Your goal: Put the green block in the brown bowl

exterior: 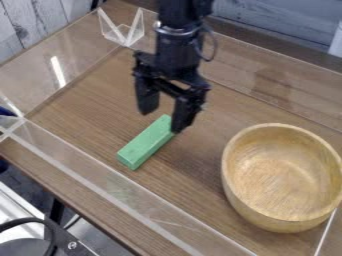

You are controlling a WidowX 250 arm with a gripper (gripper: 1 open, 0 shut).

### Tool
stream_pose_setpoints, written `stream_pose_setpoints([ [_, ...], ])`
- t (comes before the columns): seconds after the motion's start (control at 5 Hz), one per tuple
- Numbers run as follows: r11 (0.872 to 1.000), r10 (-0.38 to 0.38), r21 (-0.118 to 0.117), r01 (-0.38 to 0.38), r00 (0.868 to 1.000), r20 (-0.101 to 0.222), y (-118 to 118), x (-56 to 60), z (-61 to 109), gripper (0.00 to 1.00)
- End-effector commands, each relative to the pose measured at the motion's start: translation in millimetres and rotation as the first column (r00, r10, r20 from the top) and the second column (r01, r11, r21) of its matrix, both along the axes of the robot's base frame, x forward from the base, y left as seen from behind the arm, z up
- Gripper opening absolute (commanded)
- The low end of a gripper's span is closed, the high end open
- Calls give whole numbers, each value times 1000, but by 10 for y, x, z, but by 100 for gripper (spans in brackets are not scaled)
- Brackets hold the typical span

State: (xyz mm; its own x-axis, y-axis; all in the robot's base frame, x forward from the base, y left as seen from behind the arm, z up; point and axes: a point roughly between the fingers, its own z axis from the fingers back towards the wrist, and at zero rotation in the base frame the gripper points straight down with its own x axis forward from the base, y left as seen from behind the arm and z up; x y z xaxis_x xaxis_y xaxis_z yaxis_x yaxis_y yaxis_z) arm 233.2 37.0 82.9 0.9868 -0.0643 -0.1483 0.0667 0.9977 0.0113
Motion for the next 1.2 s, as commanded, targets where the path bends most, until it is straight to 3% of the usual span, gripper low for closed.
stream_pose_setpoints([
  [0.0,1000,-12,17,11,999,52,154,-22,14,100],
  [0.6,1000,-11,4,11,999,41,258,-108,-293,100],
  [1.0,1000,-12,-10,13,999,43,212,-91,-347,100],
])
